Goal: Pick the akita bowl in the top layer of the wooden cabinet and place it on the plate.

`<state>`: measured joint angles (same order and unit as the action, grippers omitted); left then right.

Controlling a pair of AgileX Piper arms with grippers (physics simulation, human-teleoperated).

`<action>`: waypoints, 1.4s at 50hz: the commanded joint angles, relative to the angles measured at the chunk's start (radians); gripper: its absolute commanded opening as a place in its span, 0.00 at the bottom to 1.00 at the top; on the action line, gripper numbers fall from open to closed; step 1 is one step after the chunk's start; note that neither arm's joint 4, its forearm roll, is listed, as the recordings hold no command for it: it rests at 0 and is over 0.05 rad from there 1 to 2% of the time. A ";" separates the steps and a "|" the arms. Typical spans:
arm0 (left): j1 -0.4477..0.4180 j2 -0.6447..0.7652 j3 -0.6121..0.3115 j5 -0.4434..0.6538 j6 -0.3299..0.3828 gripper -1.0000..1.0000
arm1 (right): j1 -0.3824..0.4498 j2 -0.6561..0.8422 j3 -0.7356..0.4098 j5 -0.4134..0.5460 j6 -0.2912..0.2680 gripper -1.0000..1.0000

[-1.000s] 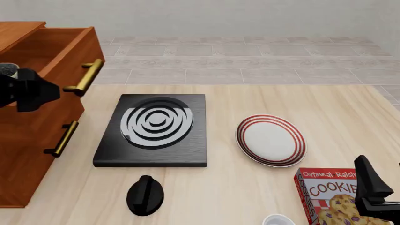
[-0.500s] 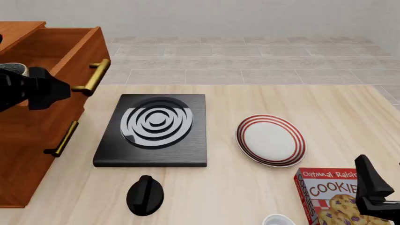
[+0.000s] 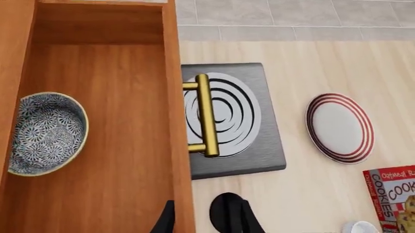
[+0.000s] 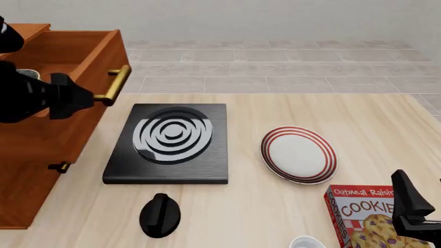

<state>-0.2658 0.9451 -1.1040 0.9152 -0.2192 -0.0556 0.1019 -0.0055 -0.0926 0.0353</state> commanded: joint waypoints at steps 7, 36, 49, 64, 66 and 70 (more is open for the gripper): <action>-0.053 0.099 0.071 -0.005 -0.010 1.00 | 0.000 -0.009 0.000 0.011 0.006 1.00; -0.115 0.126 0.039 -0.011 -0.024 1.00 | -0.002 0.001 0.000 0.002 0.017 1.00; -0.138 0.140 0.011 -0.009 -0.022 1.00 | -0.002 -0.001 -0.001 0.004 0.020 1.00; -0.163 0.154 -0.015 -0.008 -0.024 1.00 | -0.002 0.001 -0.001 0.003 0.022 1.00; -0.168 0.156 -0.020 -0.008 -0.025 1.00 | -0.003 0.000 -0.001 0.003 0.022 1.00; -0.174 0.159 -0.032 -0.005 -0.027 1.00 | -0.003 0.003 -0.002 0.000 0.022 1.00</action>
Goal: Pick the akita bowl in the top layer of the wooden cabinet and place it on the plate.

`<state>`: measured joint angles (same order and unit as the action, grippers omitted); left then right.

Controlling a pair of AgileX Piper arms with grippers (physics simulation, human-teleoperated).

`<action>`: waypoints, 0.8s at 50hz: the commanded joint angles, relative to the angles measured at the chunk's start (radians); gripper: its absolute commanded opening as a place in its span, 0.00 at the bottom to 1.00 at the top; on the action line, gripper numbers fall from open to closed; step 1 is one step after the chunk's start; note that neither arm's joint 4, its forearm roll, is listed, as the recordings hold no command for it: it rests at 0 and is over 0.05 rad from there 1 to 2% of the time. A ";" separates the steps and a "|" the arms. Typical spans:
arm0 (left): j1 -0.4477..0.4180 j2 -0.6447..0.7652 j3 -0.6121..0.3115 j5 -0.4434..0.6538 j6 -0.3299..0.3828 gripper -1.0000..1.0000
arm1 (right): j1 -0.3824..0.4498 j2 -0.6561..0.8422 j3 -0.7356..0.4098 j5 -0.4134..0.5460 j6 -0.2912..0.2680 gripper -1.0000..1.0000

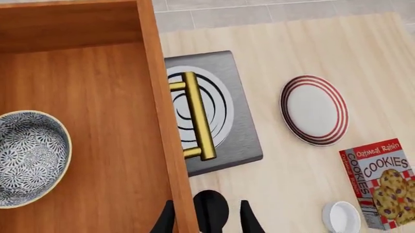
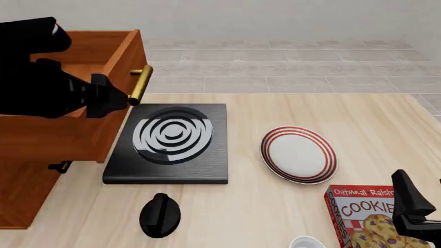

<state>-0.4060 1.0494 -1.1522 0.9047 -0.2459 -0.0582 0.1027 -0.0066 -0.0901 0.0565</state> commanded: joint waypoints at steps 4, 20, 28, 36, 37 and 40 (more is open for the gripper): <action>-0.039 0.057 0.004 0.009 -0.003 1.00 | 0.000 0.001 -0.001 0.000 0.000 1.00; -0.010 0.089 -0.089 0.029 0.031 1.00 | 0.004 -0.006 -0.002 0.007 0.000 1.00; 0.013 0.094 -0.117 0.036 0.053 1.00 | 0.008 -0.012 -0.001 0.013 -0.002 1.00; 0.047 0.114 -0.199 0.061 0.076 1.00 | 0.011 -0.029 -0.001 0.030 -0.002 1.00; 0.050 0.117 -0.209 0.064 0.079 1.00 | 0.011 -0.031 -0.001 0.032 -0.002 1.00; 0.065 0.129 -0.248 0.074 0.091 1.00 | 0.012 -0.036 -0.001 0.037 -0.003 1.00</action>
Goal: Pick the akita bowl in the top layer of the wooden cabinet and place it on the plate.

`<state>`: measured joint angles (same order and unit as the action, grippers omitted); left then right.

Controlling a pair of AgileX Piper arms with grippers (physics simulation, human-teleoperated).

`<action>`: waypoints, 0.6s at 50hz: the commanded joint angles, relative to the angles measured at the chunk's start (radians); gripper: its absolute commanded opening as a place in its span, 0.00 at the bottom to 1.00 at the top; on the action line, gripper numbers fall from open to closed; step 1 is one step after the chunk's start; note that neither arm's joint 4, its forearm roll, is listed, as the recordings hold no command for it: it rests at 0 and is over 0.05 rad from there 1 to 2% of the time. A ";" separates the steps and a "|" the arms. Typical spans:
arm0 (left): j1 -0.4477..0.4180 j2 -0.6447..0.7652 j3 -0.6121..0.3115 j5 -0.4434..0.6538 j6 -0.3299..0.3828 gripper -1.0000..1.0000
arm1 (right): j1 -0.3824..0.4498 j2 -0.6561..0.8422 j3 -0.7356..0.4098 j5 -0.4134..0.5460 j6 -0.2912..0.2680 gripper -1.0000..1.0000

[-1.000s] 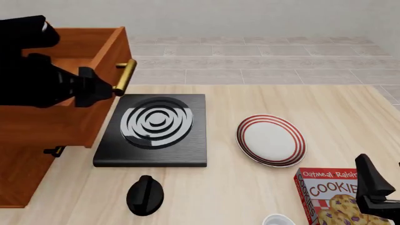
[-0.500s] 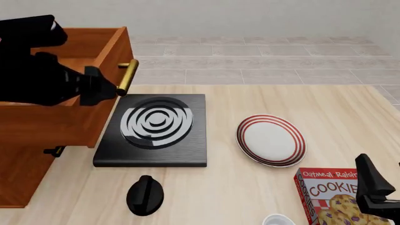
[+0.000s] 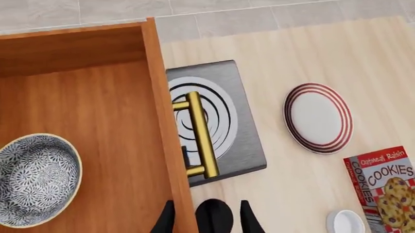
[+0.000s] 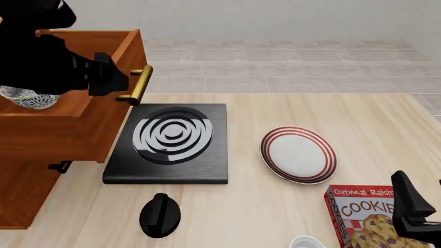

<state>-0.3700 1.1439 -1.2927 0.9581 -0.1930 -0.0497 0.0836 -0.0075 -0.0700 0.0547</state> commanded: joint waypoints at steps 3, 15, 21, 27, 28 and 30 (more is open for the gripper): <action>0.038 0.039 -0.125 0.024 0.045 1.00 | 0.005 -0.019 0.000 0.018 -0.002 1.00; 0.064 0.040 -0.153 0.041 0.068 1.00 | 0.009 -0.012 0.001 0.011 -0.005 1.00; 0.076 0.044 -0.177 0.053 0.076 1.00 | 0.009 -0.009 0.001 0.007 -0.005 1.00; 0.095 0.053 -0.212 0.063 0.084 1.00 | 0.009 -0.013 0.002 0.011 -0.007 1.00; 0.102 0.055 -0.217 0.064 0.085 1.00 | 0.009 -0.014 0.002 0.012 -0.007 1.00; 0.103 0.058 -0.232 0.066 0.083 1.00 | 0.009 -0.018 0.002 0.016 -0.008 1.00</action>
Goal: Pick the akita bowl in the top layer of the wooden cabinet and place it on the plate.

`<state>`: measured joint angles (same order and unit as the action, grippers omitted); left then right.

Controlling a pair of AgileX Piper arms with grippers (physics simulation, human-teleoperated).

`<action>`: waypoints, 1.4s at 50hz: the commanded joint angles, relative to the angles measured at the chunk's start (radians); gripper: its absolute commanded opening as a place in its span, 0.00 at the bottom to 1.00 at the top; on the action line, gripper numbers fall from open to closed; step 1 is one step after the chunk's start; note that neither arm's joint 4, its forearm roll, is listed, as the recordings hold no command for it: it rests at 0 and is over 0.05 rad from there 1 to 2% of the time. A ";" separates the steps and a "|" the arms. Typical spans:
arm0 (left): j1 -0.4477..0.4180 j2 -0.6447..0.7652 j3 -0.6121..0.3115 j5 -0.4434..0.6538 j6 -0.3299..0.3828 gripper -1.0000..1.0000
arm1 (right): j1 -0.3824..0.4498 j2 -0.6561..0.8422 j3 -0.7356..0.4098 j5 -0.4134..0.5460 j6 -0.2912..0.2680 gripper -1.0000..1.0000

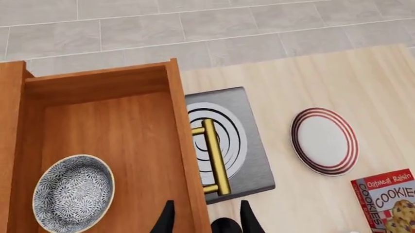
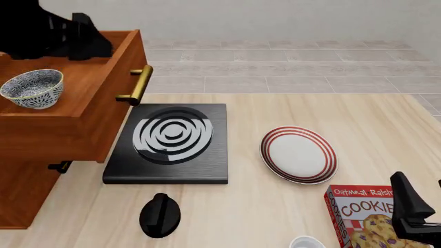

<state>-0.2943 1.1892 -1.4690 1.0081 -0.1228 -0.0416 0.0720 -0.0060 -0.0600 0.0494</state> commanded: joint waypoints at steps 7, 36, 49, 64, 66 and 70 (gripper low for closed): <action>0.040 0.022 -0.091 0.027 0.032 1.00 | 0.004 -0.017 0.001 0.015 -0.005 1.00; 0.146 0.085 -0.220 0.126 0.051 1.00 | 0.009 -0.018 0.000 0.016 -0.010 1.00; 0.209 0.114 -0.242 0.163 0.057 1.00 | 0.012 -0.022 0.001 0.019 -0.018 1.00; 0.270 0.141 -0.255 0.178 0.079 1.00 | 0.012 -0.019 0.001 0.017 -0.017 1.00; 0.283 0.144 -0.254 0.178 0.090 1.00 | 0.011 -0.018 0.001 0.015 -0.017 1.00; 0.290 0.149 -0.257 0.173 0.111 1.00 | 0.013 -0.022 0.001 0.019 -0.019 1.00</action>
<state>-0.0387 1.3232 -1.7184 1.1790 -0.0508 -0.0298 0.0518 -0.0049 -0.0424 0.0322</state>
